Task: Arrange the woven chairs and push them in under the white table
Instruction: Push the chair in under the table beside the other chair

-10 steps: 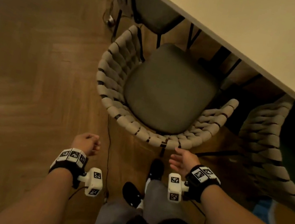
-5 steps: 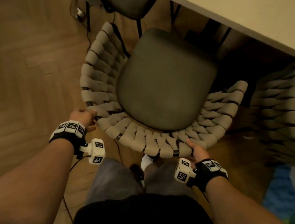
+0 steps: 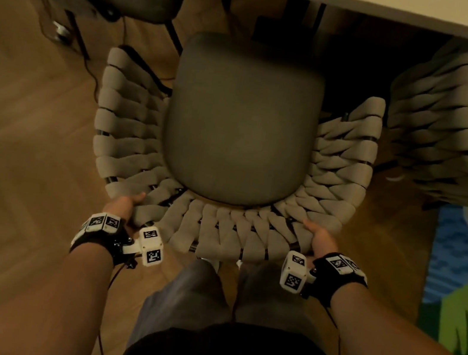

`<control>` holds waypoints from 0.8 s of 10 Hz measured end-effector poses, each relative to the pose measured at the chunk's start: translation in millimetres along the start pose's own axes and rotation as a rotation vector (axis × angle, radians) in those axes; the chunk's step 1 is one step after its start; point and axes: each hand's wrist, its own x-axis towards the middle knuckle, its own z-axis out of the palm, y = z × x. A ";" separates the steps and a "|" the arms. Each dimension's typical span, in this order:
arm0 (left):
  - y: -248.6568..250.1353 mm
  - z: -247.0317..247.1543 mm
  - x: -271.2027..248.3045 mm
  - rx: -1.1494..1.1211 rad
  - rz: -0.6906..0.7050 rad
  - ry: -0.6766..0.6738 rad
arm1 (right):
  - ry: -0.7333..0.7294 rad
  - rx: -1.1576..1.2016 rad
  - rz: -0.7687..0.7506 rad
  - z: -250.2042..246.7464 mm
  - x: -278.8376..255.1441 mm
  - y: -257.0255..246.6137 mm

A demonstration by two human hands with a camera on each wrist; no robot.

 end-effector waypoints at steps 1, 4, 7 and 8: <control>-2.7 0.5 3.7 -0.050 0.021 -0.053 | -0.021 0.058 0.001 1.2 2.6 3.8; -5.6 1.5 7.0 -0.049 0.120 -0.006 | 0.012 0.131 -0.001 2.1 4.6 4.6; -5.9 34.1 -51.4 -0.213 0.159 -0.024 | 0.063 0.283 -0.112 -39.8 -17.9 -29.7; 5.3 65.9 -53.6 -0.184 0.154 -0.048 | 0.059 0.282 -0.134 -43.6 -12.1 -56.6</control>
